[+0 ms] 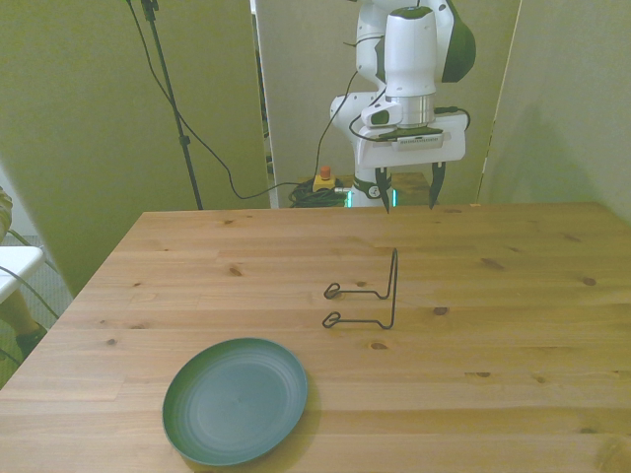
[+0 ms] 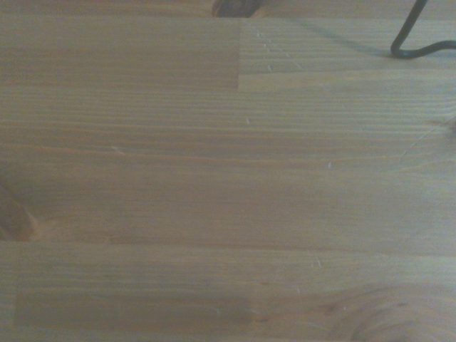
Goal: Load the plate
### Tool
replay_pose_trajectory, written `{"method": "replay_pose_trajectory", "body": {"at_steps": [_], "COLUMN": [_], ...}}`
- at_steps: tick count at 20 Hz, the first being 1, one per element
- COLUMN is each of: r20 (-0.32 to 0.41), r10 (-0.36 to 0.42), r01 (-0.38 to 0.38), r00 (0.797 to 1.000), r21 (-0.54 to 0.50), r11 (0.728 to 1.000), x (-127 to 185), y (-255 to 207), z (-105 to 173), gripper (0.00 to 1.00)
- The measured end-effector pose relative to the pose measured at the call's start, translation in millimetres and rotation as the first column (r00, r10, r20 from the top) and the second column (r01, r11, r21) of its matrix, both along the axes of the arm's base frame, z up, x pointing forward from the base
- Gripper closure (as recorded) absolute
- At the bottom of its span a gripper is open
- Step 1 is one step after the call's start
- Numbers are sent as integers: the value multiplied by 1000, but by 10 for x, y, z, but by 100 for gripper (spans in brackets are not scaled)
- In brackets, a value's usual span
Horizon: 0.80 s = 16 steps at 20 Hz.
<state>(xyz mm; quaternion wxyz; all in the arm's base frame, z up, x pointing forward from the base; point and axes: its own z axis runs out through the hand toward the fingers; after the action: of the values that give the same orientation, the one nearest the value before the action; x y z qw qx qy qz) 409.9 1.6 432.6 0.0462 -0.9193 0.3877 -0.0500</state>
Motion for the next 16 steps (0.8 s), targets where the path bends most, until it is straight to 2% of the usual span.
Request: {"method": "replay_pose_trajectory", "body": {"at_steps": [5, 8, 11, 16], "r20": [2, 23, 54, 109], "r10": [3, 2, -16, -72], "r01": [-3, -2, 16, 69], "r00": [1000, 1000, 998, 992], "r21": [0, -1, 1, 25], "r11": [1000, 1000, 1000, 997], "x": [3, 33, 117, 377], "y": [14, 4, -115, -529], "z": [8, 113, 356, 934], "gripper": [0, 0, 0, 0]}}
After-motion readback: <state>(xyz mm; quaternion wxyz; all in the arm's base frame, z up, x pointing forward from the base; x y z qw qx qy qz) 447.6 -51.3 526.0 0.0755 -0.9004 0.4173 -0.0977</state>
